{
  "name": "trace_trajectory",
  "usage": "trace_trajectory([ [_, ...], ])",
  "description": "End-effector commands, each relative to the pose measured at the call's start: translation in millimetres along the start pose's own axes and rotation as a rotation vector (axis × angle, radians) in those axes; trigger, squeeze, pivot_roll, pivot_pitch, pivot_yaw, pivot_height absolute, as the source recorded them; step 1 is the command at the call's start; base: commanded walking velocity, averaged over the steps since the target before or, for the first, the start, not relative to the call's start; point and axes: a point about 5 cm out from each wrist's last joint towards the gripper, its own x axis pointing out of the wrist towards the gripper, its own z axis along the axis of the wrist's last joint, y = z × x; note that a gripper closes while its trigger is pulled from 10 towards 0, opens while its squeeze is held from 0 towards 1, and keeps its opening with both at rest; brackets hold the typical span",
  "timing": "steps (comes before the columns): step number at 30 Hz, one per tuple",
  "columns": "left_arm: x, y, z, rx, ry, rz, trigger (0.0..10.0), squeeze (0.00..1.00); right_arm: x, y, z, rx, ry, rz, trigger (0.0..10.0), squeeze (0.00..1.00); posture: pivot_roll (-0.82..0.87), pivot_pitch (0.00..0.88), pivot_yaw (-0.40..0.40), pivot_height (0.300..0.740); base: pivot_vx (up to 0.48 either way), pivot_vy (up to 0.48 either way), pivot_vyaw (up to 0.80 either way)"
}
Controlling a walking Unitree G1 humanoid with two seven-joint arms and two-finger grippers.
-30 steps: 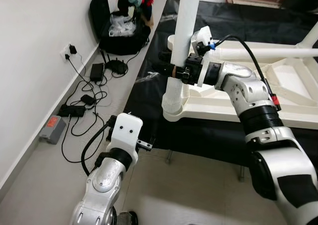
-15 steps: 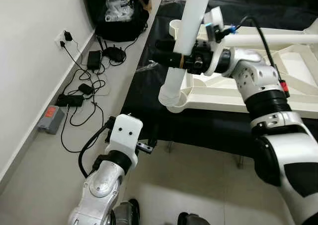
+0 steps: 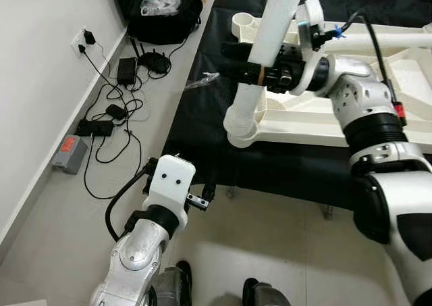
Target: Building children table
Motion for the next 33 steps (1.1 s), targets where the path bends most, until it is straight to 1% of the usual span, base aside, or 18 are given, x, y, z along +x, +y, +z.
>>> trace_trajectory([
  [1,-3.2,-1.6,-1.2,0.009,0.013,-0.013,10.0,0.00,1.8,-1.0,7.8,-0.042,0.008,0.009,10.0,0.00,0.21,0.323,-0.030,0.740,0.000,0.000,0.00],
  [4,-3.3,-1.7,-1.2,0.015,0.015,-0.015,10.0,0.00,-0.5,-1.7,8.2,-0.046,0.008,0.005,10.0,0.00,0.21,0.323,-0.030,0.740,0.000,0.000,0.00],
  [8,-2.6,-0.9,-0.2,0.011,0.019,-0.014,10.0,0.00,-11.6,-2.5,7.1,-0.072,0.030,-0.005,10.0,0.00,0.20,0.328,-0.024,0.740,0.000,0.000,0.00],
  [15,-1.3,-2.2,0.3,0.018,0.017,-0.023,10.0,0.00,-4.2,4.3,-2.5,-0.083,0.036,0.053,10.0,0.00,0.20,0.329,-0.020,0.740,0.000,0.000,0.00],
  [22,-1.1,-1.7,0.3,0.019,0.020,-0.019,10.0,0.00,-2.3,5.1,-7.3,-0.081,0.039,0.052,10.0,0.00,0.20,0.326,-0.023,0.740,0.000,0.000,0.00],
  [26,-2.1,-2.3,-0.7,0.024,0.022,-0.019,10.0,0.00,0.5,8.5,-9.1,-0.083,0.035,0.084,10.0,0.00,0.19,0.316,-0.025,0.740,0.000,0.000,0.00],
  [29,-2.2,-2.7,-0.5,0.025,0.020,-0.020,10.0,0.00,1.7,8.9,-11.5,-0.094,0.047,0.074,10.0,0.00,0.19,0.315,-0.026,0.740,0.000,0.000,0.00],
  [33,-1.5,-3.5,0.7,0.024,0.013,-0.019,10.0,0.00,2.9,8.9,-21.3,-0.083,0.077,0.025,10.0,0.00,0.19,0.308,-0.027,0.740,0.000,0.000,0.00],
])
